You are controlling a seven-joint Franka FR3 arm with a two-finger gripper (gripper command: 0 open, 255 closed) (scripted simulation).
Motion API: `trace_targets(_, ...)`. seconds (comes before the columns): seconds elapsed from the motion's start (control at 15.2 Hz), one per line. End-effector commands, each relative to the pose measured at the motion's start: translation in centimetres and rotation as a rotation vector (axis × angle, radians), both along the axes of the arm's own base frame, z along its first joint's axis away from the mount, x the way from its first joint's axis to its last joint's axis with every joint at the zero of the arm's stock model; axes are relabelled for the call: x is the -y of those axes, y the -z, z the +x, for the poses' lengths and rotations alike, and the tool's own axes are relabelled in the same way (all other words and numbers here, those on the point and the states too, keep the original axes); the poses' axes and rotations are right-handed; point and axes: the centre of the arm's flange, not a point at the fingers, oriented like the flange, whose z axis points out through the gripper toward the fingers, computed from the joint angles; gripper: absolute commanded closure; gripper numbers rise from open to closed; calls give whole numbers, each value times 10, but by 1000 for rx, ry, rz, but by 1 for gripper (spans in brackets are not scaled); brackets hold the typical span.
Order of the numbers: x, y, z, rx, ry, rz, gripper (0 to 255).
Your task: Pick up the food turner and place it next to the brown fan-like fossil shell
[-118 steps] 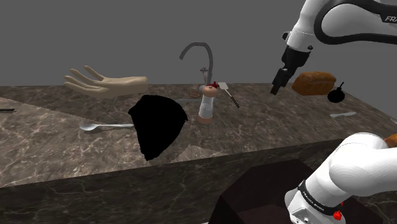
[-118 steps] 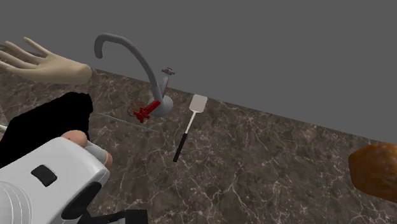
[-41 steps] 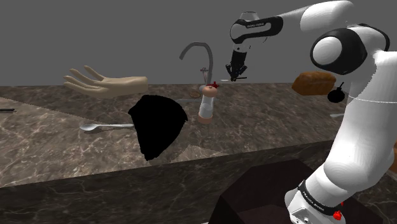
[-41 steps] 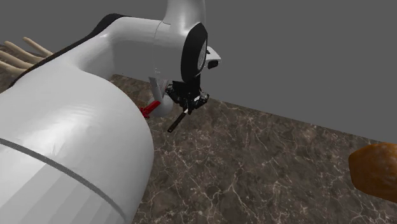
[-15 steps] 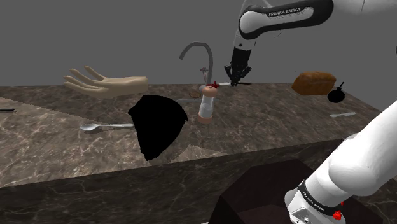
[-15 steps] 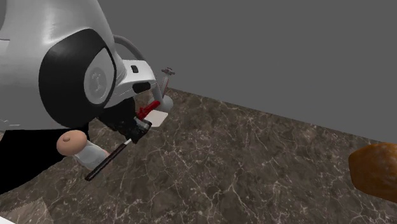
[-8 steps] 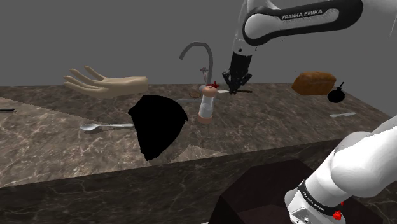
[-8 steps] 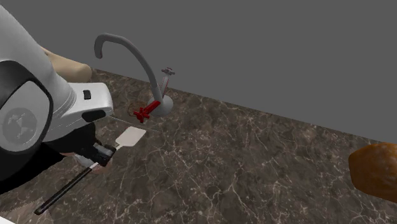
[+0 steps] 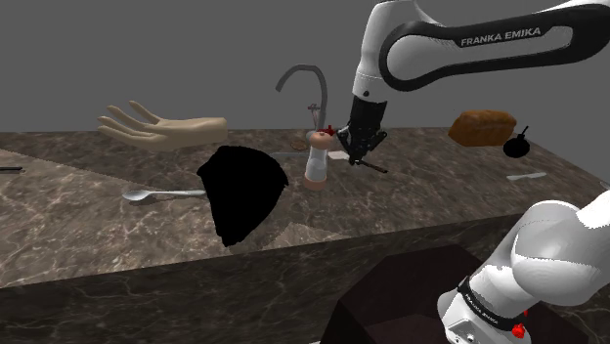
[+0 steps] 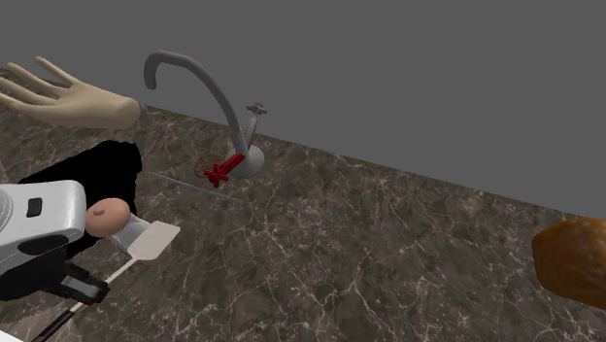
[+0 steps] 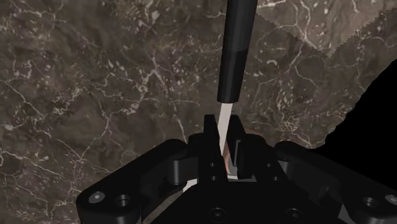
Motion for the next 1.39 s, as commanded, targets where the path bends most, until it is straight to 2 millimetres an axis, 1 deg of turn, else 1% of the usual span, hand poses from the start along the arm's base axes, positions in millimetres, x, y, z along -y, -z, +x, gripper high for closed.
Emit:
trace_targets(0.0,-2,8,-2,0,1,0,255)
trace_targets(1.32,-2,114,-2,0,1,0,255)
